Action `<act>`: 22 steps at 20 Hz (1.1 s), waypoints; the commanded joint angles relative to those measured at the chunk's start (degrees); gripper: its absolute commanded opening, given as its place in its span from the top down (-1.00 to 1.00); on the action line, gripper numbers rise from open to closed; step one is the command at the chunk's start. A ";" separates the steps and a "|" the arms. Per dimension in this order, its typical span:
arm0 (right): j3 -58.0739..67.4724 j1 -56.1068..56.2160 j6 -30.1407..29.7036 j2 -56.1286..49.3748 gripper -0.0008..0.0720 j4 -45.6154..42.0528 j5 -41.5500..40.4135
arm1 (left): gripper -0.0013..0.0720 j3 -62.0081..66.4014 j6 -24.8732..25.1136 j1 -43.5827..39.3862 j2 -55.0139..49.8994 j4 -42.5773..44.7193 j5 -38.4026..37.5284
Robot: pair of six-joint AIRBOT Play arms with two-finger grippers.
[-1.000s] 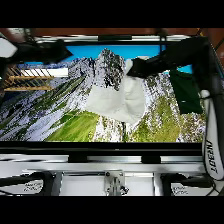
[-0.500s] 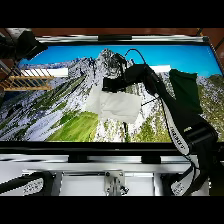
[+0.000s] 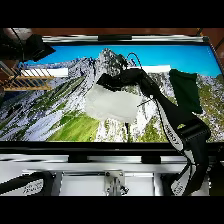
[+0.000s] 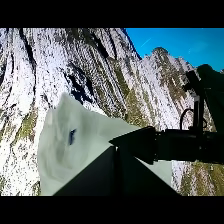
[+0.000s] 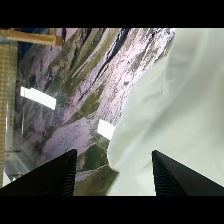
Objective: Fold the shirts.
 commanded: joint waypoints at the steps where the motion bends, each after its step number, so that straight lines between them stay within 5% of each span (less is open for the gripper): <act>1: 0.04 -2.78 -1.55 1.11 -0.60 -2.16 -4.85 | 0.89 0.00 0.15 -0.37 0.00 0.15 -0.11; 7: 0.02 -17.51 2.58 5.73 -0.60 -23.89 -28.81 | 0.89 0.00 0.83 -0.39 0.00 0.15 -0.11; 10: -3.15 -25.24 4.13 5.73 -0.63 -25.20 -40.02 | 0.89 0.00 1.07 -0.39 0.00 0.17 -0.11; 13: -12.52 -26.10 2.36 6.56 -0.63 -20.76 -36.76 | 0.89 0.00 1.05 -0.39 0.00 0.17 -0.11; 14: -15.67 -25.40 0.42 6.54 -0.85 -16.87 -33.97 | 0.89 0.00 1.03 -0.37 0.00 0.17 -0.11; 16: -20.92 -23.78 -2.99 6.54 -0.86 -9.84 -27.85 | 0.89 0.00 1.03 -0.37 0.00 0.17 -0.11; 22: -24.17 -20.33 -3.19 5.55 -0.86 -7.02 -19.80 | 0.89 0.00 1.01 -0.39 0.00 0.17 -0.09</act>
